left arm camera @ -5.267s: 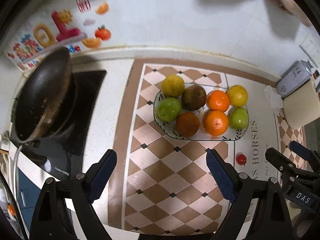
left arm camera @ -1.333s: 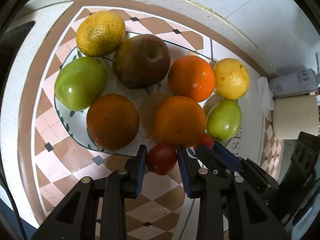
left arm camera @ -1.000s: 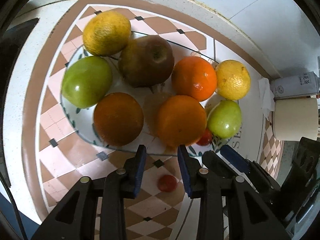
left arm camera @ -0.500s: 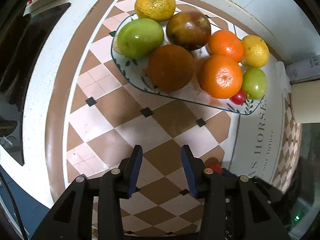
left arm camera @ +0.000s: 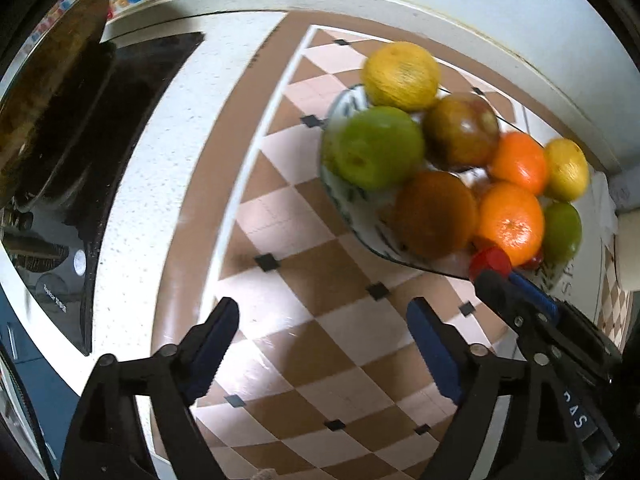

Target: Organize fruits

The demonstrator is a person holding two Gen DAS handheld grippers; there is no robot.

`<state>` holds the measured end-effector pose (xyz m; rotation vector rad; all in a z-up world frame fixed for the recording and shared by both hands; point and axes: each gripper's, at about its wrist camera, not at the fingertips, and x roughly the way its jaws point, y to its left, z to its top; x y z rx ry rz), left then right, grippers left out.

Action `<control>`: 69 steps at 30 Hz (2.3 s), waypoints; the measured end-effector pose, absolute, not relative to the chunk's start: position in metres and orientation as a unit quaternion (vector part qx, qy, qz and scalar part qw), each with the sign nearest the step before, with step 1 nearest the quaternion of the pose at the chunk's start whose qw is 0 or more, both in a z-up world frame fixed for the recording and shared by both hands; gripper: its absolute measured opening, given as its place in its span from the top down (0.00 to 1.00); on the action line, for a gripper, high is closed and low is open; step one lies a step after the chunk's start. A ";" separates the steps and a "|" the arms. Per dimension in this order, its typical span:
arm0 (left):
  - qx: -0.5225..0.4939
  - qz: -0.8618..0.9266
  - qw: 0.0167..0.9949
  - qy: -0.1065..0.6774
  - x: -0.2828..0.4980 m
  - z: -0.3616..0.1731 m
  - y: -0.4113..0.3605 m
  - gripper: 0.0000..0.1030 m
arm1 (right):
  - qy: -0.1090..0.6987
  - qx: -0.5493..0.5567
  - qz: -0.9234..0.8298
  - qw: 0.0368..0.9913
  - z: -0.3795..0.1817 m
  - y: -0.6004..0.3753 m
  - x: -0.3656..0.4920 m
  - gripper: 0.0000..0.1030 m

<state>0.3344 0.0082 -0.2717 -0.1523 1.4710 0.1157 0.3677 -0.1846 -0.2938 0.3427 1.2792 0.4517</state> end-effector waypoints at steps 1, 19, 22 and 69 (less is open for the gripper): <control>-0.076 0.055 0.736 0.670 0.336 -0.273 0.012 0.14 | 0.588 0.157 0.208 0.766 -0.294 -0.181 0.367 0.69; -0.048 0.035 0.763 0.644 0.335 -0.235 -0.005 0.14 | 0.587 0.118 0.053 0.799 -0.245 -0.242 0.346 0.08; -0.037 0.026 0.773 0.633 0.331 -0.220 -0.013 0.14 | 0.580 0.102 0.032 0.807 -0.232 -0.254 0.341 0.08; 0.006 -0.043 0.901 0.431 0.074 0.026 0.010 0.14 | 0.402 0.076 0.011 0.912 0.062 -0.205 0.029 0.01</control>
